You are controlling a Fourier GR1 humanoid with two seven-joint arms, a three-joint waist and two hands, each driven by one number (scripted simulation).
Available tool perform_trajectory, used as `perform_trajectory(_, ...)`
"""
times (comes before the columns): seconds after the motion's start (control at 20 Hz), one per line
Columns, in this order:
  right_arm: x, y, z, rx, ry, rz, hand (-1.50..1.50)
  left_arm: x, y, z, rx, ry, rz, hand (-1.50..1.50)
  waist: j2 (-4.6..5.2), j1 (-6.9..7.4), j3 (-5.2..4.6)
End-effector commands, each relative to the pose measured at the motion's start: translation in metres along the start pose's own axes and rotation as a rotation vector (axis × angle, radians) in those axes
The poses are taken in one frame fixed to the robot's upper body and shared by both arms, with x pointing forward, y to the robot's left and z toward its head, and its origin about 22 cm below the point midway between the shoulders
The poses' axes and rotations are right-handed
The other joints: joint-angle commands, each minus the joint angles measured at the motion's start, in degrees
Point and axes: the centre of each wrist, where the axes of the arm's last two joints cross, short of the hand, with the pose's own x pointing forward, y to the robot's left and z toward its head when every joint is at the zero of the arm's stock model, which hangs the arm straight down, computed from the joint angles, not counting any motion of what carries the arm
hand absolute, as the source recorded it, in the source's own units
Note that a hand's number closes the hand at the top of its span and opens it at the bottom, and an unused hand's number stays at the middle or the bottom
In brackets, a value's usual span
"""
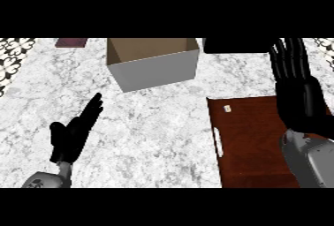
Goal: Pick the cupcake from the tray and place it in the cardboard box
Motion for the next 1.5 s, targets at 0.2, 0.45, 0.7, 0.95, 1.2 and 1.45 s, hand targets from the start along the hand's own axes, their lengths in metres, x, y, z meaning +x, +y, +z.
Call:
perform_trajectory(0.2,-0.047,-0.081,0.106,0.082,0.525,0.260,-1.50,0.039,0.002,-0.007,-0.075,-0.216,-0.110,0.00,-0.49,-1.54,-0.87)
perform_trajectory(0.45,-0.023,-0.143,0.115,0.221,0.406,0.872,-1.50,0.037,-0.007,-0.010,-0.092,-0.199,-0.106,0.00,-0.26,-4.12,-1.24)
perform_trajectory(0.7,-0.011,-0.166,0.147,0.384,0.227,1.181,-1.50,0.036,-0.011,-0.016,-0.107,-0.215,-0.122,0.00,-0.63,-3.25,-0.99)
perform_trajectory(0.95,0.044,-0.169,0.155,0.364,0.219,1.306,-1.50,0.044,-0.028,-0.010,-0.126,-0.212,-0.113,0.00,-0.94,-2.59,-1.07)
perform_trajectory(1.2,0.088,-0.144,0.149,0.499,0.385,1.275,-1.50,0.034,-0.015,-0.011,-0.125,-0.216,-0.118,0.00,-0.84,-2.48,-1.16)
perform_trajectory(1.45,0.113,-0.114,0.133,0.555,0.503,1.235,-1.50,0.045,-0.031,-0.029,-0.157,-0.227,-0.108,0.00,-0.53,-1.91,-1.08)
